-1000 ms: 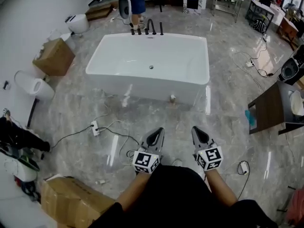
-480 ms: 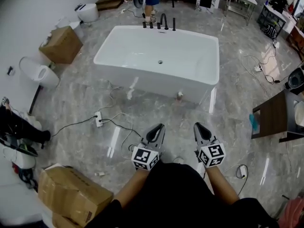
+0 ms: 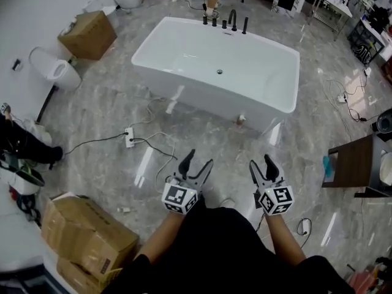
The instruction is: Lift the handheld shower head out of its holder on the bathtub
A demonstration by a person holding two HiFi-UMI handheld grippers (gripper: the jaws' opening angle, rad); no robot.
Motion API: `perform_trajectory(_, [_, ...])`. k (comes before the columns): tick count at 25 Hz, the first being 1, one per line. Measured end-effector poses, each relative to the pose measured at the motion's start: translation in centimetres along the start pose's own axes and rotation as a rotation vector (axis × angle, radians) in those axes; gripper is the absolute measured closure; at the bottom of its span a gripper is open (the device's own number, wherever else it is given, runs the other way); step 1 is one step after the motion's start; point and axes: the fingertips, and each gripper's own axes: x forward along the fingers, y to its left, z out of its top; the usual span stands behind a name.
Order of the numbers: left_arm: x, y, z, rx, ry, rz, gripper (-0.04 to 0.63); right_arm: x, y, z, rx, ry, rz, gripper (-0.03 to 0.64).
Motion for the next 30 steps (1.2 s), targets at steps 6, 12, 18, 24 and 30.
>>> perform_trajectory(6, [-1.5, 5.7, 0.4, -0.033, 0.001, 0.057, 0.328, 5.5, 4.0, 0.5, -0.011, 0.035, 0.053, 0.405])
perform_trajectory(12, [-1.9, 11.7, 1.4, -0.052, -0.020, 0.099, 0.328, 10.6, 7.9, 1.2, -0.057, 0.079, 0.113, 0.405])
perform_trajectory(18, [-2.5, 17.6, 3.4, -0.061, -0.033, 0.124, 0.325, 15.9, 12.0, 3.2, -0.110, 0.095, 0.145, 0.404])
perform_trajectory(24, [-3.6, 23.0, 4.7, -0.046, -0.052, 0.130, 0.322, 20.0, 14.5, 3.0, -0.120, 0.125, 0.131, 0.405])
perform_trajectory(30, [-5.3, 26.8, 5.0, -0.044, -0.039, 0.128, 0.322, 23.2, 16.4, 2.6, -0.120, 0.165, 0.120, 0.405])
